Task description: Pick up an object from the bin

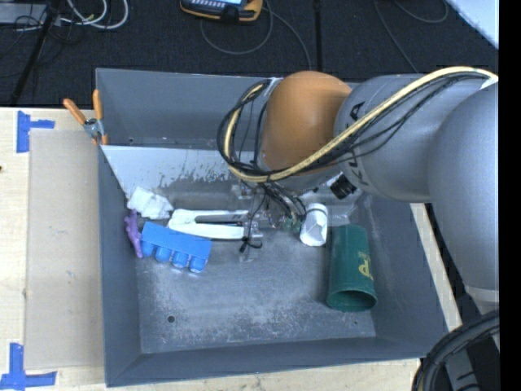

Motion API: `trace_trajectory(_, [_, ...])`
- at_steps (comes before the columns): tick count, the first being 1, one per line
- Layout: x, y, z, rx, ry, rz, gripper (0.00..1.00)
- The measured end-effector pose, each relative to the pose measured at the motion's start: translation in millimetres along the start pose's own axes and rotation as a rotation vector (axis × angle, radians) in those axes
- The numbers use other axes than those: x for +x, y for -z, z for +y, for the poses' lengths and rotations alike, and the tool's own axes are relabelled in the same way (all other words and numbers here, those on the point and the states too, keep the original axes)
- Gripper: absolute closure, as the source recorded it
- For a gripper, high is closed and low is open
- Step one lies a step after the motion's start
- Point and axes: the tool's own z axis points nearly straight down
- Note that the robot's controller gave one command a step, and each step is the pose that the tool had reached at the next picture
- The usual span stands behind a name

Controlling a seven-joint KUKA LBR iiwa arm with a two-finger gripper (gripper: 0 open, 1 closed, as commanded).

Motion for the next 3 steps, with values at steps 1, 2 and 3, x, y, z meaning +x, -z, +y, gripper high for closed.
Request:
trace_trajectory(1, [-2.6, -39.5, 1.9, 0.007, 0.056, 0.005, 0.00])
trace_trajectory(2, [-2.8, -60.1, 10.9, 0.001, 0.178, 0.004, 0.00])
trace_trajectory(3, [-0.7, -65.9, 18.4, 0.003, 0.213, 0.003, 0.00])
